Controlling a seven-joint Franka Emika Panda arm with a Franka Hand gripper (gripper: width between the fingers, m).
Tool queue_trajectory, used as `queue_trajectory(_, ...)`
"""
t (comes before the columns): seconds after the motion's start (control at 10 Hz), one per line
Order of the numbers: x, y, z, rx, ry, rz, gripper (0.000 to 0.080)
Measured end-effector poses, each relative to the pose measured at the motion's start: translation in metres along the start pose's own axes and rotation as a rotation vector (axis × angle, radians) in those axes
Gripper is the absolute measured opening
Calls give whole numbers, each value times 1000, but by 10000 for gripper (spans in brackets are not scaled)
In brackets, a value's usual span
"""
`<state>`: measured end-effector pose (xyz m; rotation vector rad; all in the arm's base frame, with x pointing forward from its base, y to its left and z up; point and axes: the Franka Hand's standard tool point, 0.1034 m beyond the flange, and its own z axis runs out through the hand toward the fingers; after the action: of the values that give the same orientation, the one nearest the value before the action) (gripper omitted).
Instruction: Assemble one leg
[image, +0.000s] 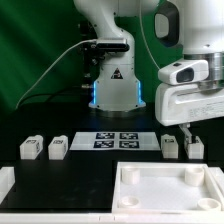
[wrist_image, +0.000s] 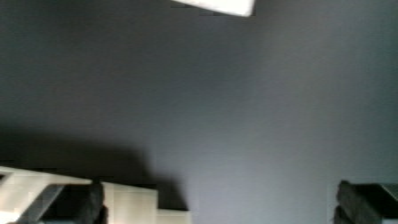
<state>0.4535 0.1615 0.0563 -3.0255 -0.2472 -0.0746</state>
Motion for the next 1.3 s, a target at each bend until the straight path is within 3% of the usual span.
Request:
queue_trajectory(0.3, -3, -3, 1, 1, -27, 55, 649)
queue_trajectory(0.5, -34, -3, 5, -24, -264, 149, 649)
queue_trajectory(0.6, -40, -6, 3, -29, -404, 171, 649)
queue_trajectory(1.1, -44, -8, 3, -11, -860, 184, 649)
queue_trajectory(1.3, -41, -10, 15, -6, -862, 189, 649)
